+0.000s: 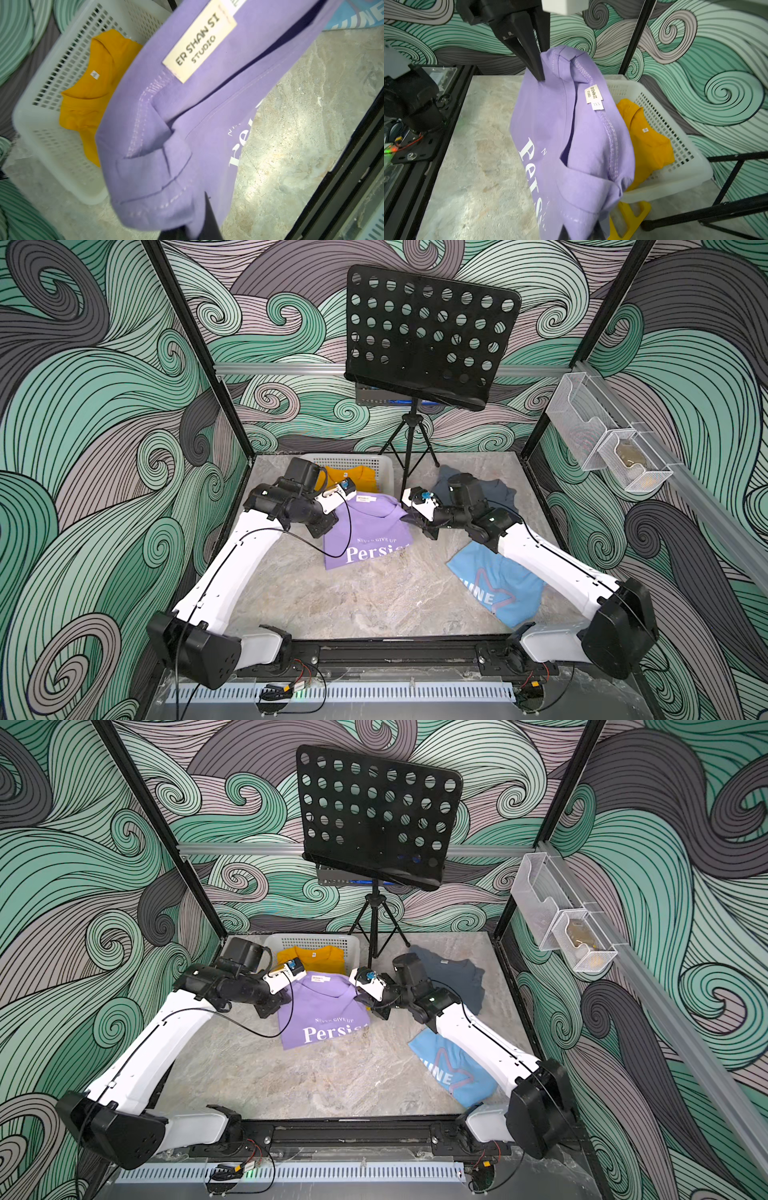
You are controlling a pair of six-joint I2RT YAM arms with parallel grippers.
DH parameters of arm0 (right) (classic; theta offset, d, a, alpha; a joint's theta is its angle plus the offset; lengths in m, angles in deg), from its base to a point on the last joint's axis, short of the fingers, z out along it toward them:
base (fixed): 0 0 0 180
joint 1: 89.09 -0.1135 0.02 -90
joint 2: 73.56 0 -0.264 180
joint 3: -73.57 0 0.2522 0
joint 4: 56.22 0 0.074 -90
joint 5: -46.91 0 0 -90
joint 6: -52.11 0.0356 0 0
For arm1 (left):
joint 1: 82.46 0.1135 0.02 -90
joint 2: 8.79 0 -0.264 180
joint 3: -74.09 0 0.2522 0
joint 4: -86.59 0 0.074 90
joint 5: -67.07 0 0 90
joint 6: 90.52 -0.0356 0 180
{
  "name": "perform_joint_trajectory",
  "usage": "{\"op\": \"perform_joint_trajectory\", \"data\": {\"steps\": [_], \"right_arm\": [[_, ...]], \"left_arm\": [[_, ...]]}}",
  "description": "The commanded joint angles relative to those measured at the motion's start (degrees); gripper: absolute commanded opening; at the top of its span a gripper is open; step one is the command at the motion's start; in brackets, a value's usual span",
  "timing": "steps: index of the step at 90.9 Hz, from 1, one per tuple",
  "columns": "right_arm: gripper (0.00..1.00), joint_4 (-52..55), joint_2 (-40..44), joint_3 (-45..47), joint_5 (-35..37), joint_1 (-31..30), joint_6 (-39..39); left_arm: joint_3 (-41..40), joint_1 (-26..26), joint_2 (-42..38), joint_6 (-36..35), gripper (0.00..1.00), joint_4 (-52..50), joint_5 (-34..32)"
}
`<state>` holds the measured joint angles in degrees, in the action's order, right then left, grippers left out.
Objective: Put the folded t-shirts into the basket
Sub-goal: Pick up the T-shirt from the center of the board, then place the T-shirt in the bin.
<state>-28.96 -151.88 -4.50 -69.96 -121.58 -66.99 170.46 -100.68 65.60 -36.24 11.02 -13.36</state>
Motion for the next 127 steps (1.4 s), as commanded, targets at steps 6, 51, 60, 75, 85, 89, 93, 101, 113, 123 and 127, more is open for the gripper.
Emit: {"op": "perform_joint_trajectory", "data": {"steps": [6,51,60,75,85,89,93,101,113,123,127], "right_arm": [[0.00,-1.17,-3.94,-9.93,0.86,-1.77,5.71],[0.00,-5.00,-27.49,-35.28,15.20,-1.96,14.89],[0.00,-5.26,-31.23,-37.80,15.42,-1.96,15.38],[0.00,-4.35,-36.19,-41.02,15.88,-2.05,15.39],[0.00,-3.43,-38.03,-41.63,15.93,-2.17,15.14],[0.00,-3.27,-38.21,-41.34,15.86,-2.31,15.17],[0.00,-3.01,-38.22,-40.85,15.55,-2.40,15.49],[0.00,-3.14,-37.09,-38.70,15.19,-2.65,16.29],[0.00,-4.00,-35.53,-35.21,14.89,-2.75,17.74],[0.00,-4.81,-35.60,-33.36,15.55,-2.75,18.70],[0.00,-5.04,-36.13,-33.19,16.11,-2.75,19.02]], "left_arm": [[11.26,3.21,3.12,-2.54,0.00,-8.51,-6.96],[42.51,11.22,31.26,-1.44,0.00,-3.99,-13.27],[44.68,11.51,34.59,-1.13,0.00,-2.68,-13.54],[44.66,11.62,38.09,-0.60,0.00,0.47,-13.18],[44.32,11.62,39.51,-0.51,0.00,0.72,-12.66],[44.24,11.55,39.86,-0.61,0.00,0.42,-12.64],[44.12,11.64,39.99,-0.94,0.00,-0.32,-12.70],[43.96,11.82,39.98,-2.02,0.00,-2.56,-12.97],[42.62,12.08,40.20,-3.56,0.00,-4.60,-13.42],[41.44,12.10,41.44,-4.16,0.00,-3.92,-14.22],[41.64,12.11,42.43,-4.18,0.00,-3.69,-14.68]]}}
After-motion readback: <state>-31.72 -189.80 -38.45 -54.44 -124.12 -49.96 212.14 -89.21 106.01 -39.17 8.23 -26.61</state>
